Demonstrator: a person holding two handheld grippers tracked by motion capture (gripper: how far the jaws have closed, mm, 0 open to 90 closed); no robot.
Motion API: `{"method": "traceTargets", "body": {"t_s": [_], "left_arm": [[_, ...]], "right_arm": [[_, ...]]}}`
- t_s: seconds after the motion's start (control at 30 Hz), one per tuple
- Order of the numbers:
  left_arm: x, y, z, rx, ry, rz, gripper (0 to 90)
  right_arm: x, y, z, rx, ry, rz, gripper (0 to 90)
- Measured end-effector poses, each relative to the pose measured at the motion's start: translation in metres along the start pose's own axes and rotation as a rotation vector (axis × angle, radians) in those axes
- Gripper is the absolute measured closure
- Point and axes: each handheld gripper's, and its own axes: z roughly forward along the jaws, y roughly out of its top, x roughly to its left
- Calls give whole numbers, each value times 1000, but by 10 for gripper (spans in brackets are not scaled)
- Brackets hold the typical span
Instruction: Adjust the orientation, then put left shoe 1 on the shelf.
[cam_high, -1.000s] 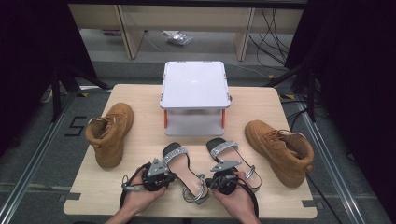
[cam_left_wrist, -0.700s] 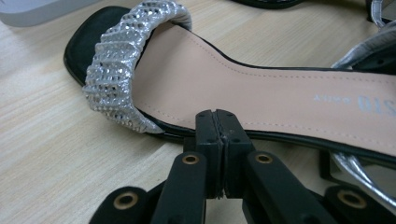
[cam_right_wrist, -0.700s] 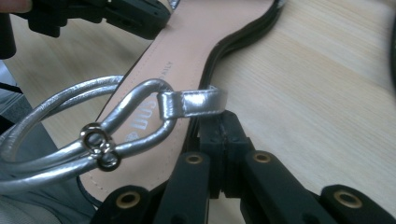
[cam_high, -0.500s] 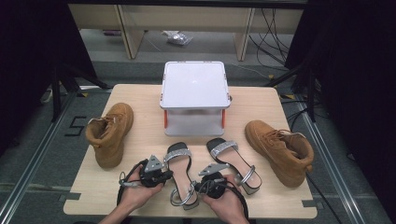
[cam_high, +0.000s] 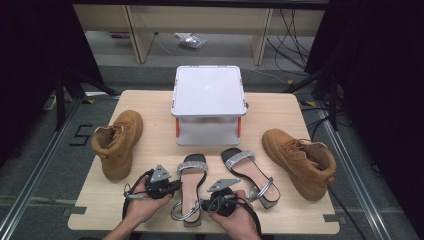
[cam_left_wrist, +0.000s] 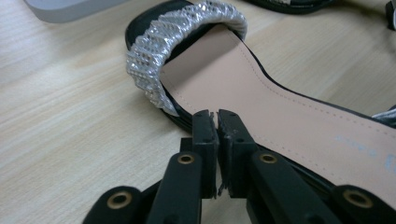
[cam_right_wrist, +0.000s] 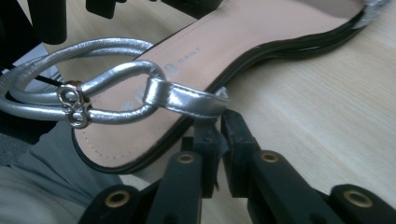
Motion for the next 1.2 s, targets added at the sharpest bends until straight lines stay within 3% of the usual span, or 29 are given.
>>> {"method": "traceTargets", "body": {"t_s": [0.07,0.1,0.2,0.23,0.33,0.4,0.43,0.47,0.6,0.67,0.7,0.83,0.9,0.93,1.0,1.07,1.17,1.2], "left_arm": [[0,1,-3,-33,-11,-32,811],[0,2,-6,-31,-8,-31,795],[1,4,-13,-52,-4,-46,734],[2,4,-14,-53,-3,-39,714],[1,3,-18,-78,-5,-72,660],[2,2,-21,-68,-1,-46,629],[-1,1,-20,-87,0,-70,619],[0,1,-22,-75,-3,-62,608],[-2,-3,-22,-79,-8,-82,552],[-2,-4,-23,-68,-15,-60,541],[-3,-5,-23,-74,-18,-75,538],[-3,-9,-26,-72,-15,-89,595],[-2,-16,-31,-42,-32,-96,666],[-3,-18,-32,-23,-25,-94,712],[-3,-23,-33,23,-52,-67,755],[-8,-27,-31,12,-54,-94,785],[-14,-31,-31,47,-81,-77,799],[-17,-32,-30,45,-93,-90,800]], "right_arm": [[-5,0,-4,-26,0,26,776],[-7,0,-8,-5,-3,33,767],[-15,-2,-15,-30,-33,52,727],[-16,-3,-17,-35,-37,79,717],[-22,-4,-23,-51,-48,109,692],[-25,-4,-26,-51,-36,123,679],[-25,-4,-27,-50,-45,130,676],[-26,-4,-26,-76,-54,112,668],[-27,-5,-27,-73,-58,131,648],[-26,-6,-27,-60,-55,160,627],[-27,-6,-26,-66,-49,160,616],[-28,-2,-28,-83,-29,206,565],[-29,2,-28,-99,-15,223,541],[-28,5,-28,-98,-22,233,526],[-28,11,-27,-85,-18,236,516],[-26,18,-23,-87,-14,244,500],[-21,29,-17,-66,-7,248,481],[-20,33,-15,-55,-2,252,475]]}}
